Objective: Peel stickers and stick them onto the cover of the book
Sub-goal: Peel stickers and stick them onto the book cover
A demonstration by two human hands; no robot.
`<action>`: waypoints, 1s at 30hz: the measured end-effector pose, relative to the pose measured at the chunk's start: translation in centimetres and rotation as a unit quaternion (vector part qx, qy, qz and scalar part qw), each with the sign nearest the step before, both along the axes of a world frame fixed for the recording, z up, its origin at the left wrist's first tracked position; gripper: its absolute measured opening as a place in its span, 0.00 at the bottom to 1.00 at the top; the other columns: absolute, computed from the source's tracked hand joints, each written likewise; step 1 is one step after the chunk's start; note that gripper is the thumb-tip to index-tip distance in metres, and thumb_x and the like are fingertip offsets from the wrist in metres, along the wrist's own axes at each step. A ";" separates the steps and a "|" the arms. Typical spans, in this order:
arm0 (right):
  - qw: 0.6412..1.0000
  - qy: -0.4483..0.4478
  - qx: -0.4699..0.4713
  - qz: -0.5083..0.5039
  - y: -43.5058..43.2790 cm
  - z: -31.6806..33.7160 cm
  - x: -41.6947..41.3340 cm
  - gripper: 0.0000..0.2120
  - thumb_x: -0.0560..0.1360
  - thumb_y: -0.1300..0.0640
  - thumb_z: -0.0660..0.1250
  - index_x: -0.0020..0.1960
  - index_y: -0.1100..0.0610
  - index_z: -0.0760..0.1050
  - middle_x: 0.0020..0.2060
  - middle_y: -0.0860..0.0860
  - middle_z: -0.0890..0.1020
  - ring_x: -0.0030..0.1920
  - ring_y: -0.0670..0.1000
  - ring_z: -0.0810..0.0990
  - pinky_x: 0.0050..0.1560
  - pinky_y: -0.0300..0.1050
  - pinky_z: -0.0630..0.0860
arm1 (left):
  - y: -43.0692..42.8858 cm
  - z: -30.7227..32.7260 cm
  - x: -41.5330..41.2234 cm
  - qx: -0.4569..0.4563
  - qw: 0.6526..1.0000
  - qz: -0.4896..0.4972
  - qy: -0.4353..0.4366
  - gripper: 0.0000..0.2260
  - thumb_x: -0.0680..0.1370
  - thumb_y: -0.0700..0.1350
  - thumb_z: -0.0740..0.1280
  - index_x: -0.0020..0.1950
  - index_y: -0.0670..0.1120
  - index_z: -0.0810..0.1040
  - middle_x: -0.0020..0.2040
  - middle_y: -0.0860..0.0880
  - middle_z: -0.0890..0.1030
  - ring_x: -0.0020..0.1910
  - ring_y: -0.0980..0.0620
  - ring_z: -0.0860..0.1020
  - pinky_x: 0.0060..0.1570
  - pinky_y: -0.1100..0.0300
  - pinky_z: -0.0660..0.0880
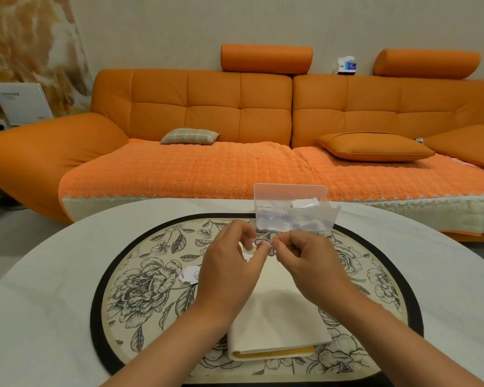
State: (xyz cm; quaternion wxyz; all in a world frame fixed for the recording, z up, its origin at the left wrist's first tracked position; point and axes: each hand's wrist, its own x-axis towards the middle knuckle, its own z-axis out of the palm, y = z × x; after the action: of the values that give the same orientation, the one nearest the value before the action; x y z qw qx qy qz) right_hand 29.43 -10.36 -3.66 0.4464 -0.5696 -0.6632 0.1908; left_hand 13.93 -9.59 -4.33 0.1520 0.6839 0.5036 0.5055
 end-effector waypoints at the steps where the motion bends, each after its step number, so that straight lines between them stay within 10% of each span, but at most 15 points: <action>1: 1.000 -0.012 0.007 -0.009 0.0 0.0 -0.1 0.11 0.78 0.55 0.67 0.38 0.53 0.81 0.24 0.41 0.74 0.27 0.42 0.69 0.30 0.37 0.66 | 0.0 0.0 0.0 0.012 1.000 -0.003 0.013 0.08 0.74 0.48 0.74 0.44 0.55 0.75 0.38 0.57 0.77 0.37 0.54 0.75 0.37 0.63 0.71; 14: 0.990 -0.127 0.046 -0.046 -0.6 0.0 -0.4 0.07 0.78 0.52 0.68 0.43 0.46 0.83 0.28 0.35 0.75 0.37 0.40 0.75 0.34 0.40 0.68 | 0.4 0.0 0.4 -0.197 0.968 -0.081 -0.131 0.07 0.76 0.47 0.72 0.38 0.50 0.84 0.34 0.53 0.84 0.33 0.56 0.82 0.32 0.62 0.73; 22: 0.999 0.011 -0.042 -0.022 -0.3 0.1 -0.6 0.10 0.78 0.55 0.68 0.39 0.49 0.82 0.28 0.37 0.79 0.29 0.40 0.74 0.32 0.31 0.68 | 1.1 -0.6 0.3 -0.193 0.965 -0.117 -0.131 0.08 0.77 0.45 0.70 0.38 0.50 0.81 0.35 0.48 0.83 0.33 0.54 0.78 0.43 0.48 0.79; 30: 0.965 0.217 -0.141 0.030 -0.2 0.7 -0.4 0.08 0.76 0.56 0.72 0.41 0.59 0.85 0.37 0.51 0.85 0.31 0.49 0.75 0.30 0.45 0.73 | 1.7 -0.3 -0.4 -0.204 0.955 -0.179 -0.120 0.08 0.79 0.43 0.68 0.40 0.49 0.79 0.35 0.49 0.80 0.33 0.55 0.76 0.32 0.63 0.70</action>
State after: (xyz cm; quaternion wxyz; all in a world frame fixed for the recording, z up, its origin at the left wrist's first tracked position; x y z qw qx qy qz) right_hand 29.08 -10.51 -2.95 0.4891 -0.5514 -0.5335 0.4149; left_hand 13.56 -7.91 -4.62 0.4356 0.6511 0.4437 0.4352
